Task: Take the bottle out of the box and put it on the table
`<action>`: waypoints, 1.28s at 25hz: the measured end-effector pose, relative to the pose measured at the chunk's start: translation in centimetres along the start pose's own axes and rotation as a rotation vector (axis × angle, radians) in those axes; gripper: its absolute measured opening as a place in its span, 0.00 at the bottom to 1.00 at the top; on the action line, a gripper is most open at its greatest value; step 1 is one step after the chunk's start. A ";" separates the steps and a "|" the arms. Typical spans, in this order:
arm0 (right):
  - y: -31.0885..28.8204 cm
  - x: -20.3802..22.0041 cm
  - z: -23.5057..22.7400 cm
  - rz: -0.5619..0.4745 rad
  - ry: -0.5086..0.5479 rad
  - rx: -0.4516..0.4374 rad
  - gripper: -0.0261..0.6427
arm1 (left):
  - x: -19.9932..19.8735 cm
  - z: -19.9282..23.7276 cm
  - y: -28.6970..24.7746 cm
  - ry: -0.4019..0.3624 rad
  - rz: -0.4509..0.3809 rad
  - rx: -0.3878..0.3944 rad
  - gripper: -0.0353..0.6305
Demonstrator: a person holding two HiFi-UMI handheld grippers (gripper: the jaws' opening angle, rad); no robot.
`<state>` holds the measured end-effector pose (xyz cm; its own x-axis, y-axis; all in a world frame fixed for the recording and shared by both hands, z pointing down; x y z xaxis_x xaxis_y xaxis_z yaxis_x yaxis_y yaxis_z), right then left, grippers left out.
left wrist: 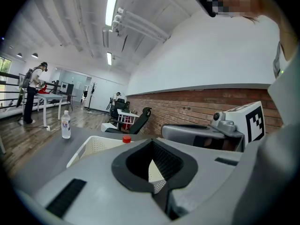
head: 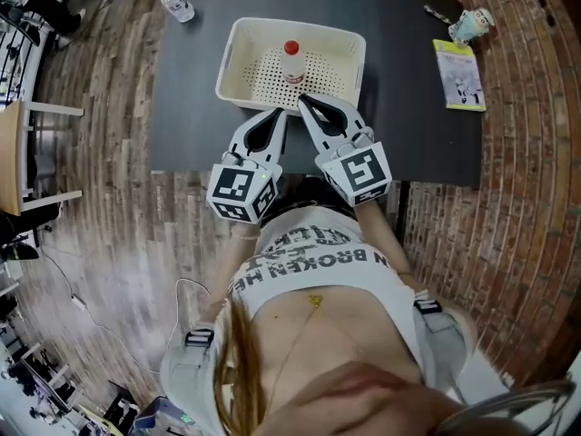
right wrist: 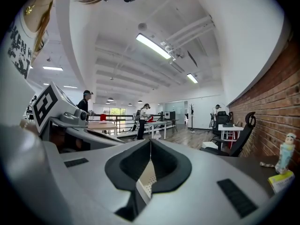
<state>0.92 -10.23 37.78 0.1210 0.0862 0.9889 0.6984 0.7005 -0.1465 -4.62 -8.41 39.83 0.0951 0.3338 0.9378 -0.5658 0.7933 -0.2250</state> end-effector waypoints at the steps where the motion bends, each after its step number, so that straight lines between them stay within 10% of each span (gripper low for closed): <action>1: -0.1 0.0 -0.4 0.001 0.002 -0.009 0.05 | -0.1 0.0 -0.4 0.000 -0.002 -0.007 0.06; 16: -2.3 0.9 -3.0 0.013 0.017 -0.101 0.05 | -0.2 0.5 -3.0 -0.009 -0.011 -0.097 0.06; 32: -4.8 0.9 -5.0 0.020 -0.033 0.095 0.05 | -2.1 3.5 -5.5 -0.060 0.048 0.082 0.06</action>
<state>1.21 -17.03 39.20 0.1105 0.1229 0.9862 0.6255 0.7625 -0.1652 -4.62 -15.26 40.01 0.0186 0.3371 0.9413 -0.6342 0.7318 -0.2496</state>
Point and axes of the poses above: the fingertips, and each gripper's own axes: y backward along the fingers, z to its left, x out of its underside, the point moved 2 cm from there along y, backward along the fingers, and after that the axes turned 1 degree about y, right-handed, at the moved point
